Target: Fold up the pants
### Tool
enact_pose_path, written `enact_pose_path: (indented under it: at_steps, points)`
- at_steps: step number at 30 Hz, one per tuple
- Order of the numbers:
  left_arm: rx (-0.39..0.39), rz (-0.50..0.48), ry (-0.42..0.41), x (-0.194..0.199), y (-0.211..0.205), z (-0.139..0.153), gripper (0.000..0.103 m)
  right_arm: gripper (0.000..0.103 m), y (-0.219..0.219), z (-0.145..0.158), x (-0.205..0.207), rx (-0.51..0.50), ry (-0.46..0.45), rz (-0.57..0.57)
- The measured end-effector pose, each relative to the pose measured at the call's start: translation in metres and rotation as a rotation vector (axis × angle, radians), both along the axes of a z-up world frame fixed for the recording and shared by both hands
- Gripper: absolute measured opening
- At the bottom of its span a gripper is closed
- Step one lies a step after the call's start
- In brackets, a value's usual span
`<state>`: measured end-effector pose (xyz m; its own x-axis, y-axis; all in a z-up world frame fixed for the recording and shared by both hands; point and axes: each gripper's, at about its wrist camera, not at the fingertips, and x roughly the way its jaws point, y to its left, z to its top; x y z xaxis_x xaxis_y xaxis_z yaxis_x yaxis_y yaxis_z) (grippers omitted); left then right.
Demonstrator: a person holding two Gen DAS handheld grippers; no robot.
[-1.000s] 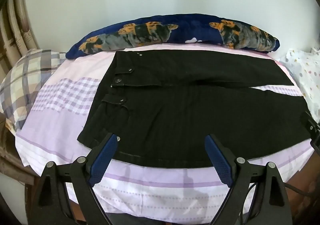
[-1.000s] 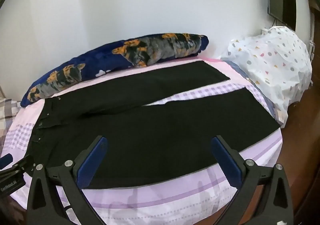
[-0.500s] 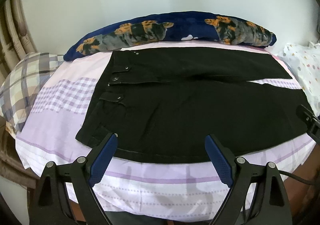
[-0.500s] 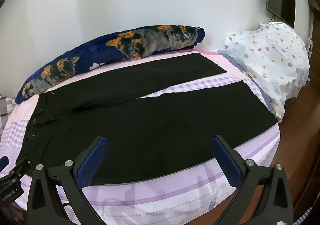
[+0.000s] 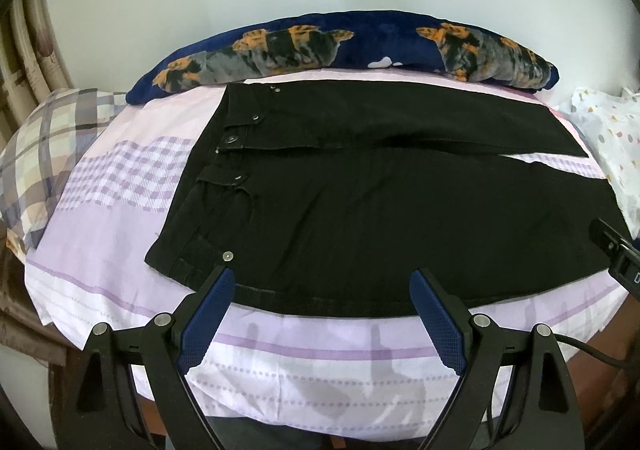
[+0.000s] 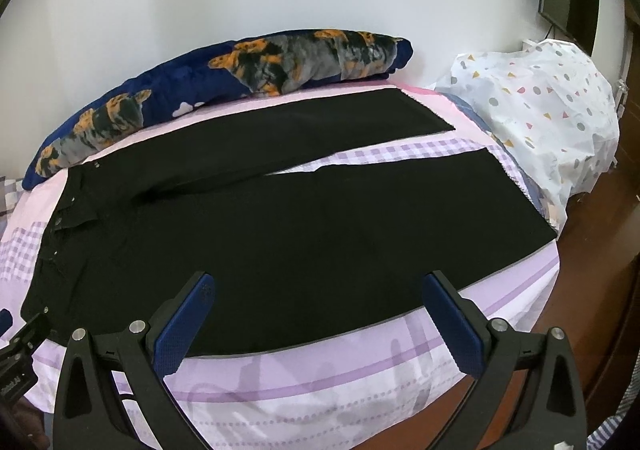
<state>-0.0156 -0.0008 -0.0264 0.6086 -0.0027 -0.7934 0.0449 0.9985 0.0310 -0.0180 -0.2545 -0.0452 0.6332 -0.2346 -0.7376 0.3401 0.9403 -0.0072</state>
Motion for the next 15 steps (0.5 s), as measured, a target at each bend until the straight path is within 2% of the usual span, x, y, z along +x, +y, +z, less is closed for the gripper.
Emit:
enact_pose_path:
  at_steps: [15]
  points:
    - [0.027, -0.012, 0.02, 0.0006, -0.0039, -0.0056, 0.089, 0.102, 0.0023, -0.0034, 0.0027, 0.011, 0.018, 0.013]
